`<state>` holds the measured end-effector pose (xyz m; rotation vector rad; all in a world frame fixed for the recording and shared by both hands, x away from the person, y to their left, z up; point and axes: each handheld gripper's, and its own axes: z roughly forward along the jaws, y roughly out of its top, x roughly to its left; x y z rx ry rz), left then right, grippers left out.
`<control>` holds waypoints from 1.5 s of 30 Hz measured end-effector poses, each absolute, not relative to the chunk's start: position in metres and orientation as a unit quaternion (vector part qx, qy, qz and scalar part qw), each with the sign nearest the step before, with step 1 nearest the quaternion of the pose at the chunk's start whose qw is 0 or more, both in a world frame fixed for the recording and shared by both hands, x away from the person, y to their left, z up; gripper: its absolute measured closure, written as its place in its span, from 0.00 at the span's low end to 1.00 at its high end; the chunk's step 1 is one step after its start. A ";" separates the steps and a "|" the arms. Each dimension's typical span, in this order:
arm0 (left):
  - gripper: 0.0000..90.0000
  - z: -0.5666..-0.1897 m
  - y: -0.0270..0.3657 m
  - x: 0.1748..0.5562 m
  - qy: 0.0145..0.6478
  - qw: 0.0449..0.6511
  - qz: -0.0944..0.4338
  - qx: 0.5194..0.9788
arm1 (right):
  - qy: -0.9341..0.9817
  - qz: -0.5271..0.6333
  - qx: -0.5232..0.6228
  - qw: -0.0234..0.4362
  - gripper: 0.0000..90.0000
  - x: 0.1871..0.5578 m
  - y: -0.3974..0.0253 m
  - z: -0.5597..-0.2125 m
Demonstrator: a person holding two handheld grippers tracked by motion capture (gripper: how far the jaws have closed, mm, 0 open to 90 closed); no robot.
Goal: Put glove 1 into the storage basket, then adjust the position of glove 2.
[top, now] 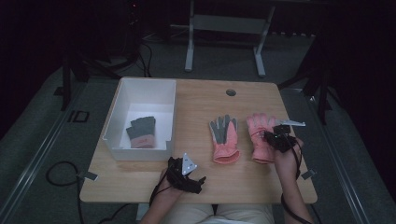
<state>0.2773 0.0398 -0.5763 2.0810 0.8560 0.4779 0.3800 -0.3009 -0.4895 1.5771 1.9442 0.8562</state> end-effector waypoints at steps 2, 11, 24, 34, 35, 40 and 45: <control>0.01 -0.576 0.040 0.277 0.335 0.411 0.188 0.827 | 0.714 0.312 0.579 0.241 0.97 0.384 -0.298 -0.497; 0.00 -0.576 0.041 0.277 0.336 0.413 0.183 0.826 | 0.714 0.306 0.591 0.217 0.97 0.401 -0.295 -0.526; 0.01 -0.576 0.040 0.278 0.336 0.411 0.184 0.827 | 0.743 0.328 0.538 0.226 0.77 0.399 -0.305 -0.513; 0.01 -0.576 0.041 0.277 0.336 0.410 0.184 0.828 | 0.771 0.302 0.521 0.206 0.90 0.404 -0.305 -0.534; 0.01 -0.576 0.041 0.277 0.337 0.411 0.184 0.827 | 0.771 0.301 0.521 0.207 0.92 0.404 -0.305 -0.534; 0.01 -0.576 0.040 0.277 0.334 0.408 0.185 0.829 | 0.767 0.308 0.529 0.192 0.96 0.407 -0.307 -0.534; 0.01 -0.576 0.041 0.277 0.337 0.410 0.185 0.827 | 0.754 0.312 0.539 0.206 0.98 0.402 -0.305 -0.523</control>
